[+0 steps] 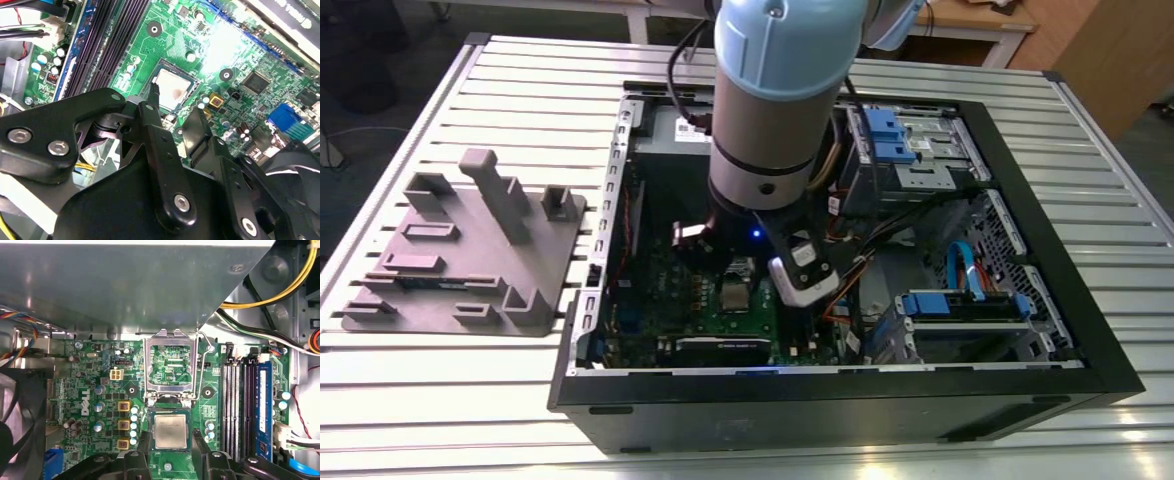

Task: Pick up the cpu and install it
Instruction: 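Place the cpu into insertion slot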

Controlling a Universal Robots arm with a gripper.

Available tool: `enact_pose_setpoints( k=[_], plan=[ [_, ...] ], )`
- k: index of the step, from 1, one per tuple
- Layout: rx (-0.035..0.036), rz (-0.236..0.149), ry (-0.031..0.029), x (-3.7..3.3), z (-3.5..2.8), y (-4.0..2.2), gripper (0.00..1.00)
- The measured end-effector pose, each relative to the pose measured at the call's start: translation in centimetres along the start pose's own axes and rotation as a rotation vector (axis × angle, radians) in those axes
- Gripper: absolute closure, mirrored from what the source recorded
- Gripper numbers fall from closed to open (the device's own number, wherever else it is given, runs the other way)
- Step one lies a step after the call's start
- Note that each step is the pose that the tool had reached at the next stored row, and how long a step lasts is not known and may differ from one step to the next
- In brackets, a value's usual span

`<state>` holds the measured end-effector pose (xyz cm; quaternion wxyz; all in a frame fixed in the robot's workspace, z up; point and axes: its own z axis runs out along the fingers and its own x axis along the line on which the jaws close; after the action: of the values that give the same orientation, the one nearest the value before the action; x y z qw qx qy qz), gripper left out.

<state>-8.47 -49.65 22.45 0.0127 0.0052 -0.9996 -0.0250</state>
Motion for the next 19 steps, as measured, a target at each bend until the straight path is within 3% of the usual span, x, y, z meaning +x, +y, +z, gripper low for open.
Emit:
enact_pose_setpoints(
  k=[15,19],
  plan=[
    [-0.0001,0.000,0.0001,0.02,-1.62,0.08,0.55],
    [0.0003,0.000,0.0003,0.02,-1.41,0.07,0.55]
  ],
)
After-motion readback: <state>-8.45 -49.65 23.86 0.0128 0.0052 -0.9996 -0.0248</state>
